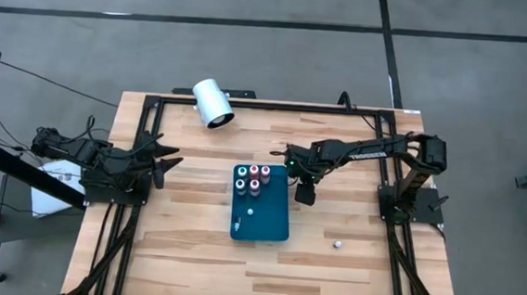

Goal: Pick & Place food coloring
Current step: Put the left small black food coloring bottle into the blue bin

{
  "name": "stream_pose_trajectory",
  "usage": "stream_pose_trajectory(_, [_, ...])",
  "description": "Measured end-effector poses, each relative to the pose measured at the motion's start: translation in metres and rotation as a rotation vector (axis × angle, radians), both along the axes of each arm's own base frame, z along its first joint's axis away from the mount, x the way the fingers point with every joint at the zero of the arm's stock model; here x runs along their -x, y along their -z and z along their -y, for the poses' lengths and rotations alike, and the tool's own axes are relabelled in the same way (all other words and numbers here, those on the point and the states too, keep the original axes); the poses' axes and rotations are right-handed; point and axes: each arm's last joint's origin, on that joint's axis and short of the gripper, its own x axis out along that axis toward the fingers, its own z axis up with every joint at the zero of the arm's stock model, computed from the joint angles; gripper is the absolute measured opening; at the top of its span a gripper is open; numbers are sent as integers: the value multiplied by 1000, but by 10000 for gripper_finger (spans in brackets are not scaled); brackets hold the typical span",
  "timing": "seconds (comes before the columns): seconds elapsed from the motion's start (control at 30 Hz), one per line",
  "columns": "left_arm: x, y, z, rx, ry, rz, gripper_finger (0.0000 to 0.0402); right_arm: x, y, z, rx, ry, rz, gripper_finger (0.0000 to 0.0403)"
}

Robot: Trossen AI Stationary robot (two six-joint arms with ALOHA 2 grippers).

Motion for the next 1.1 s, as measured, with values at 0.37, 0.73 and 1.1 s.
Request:
stream_pose_trajectory(0.37, [0,0,0,-1,-5,1,160,0,0,1,33,7,-7,117])
stream_pose_trajectory(0.73, [0,0,0,1,-9,3,160,1,0,2,57,12,-10,59])
stream_pose_trajectory(1.1, [0,0,0,1,-10,3,160,-9,-27,3,54,4,-28,52])
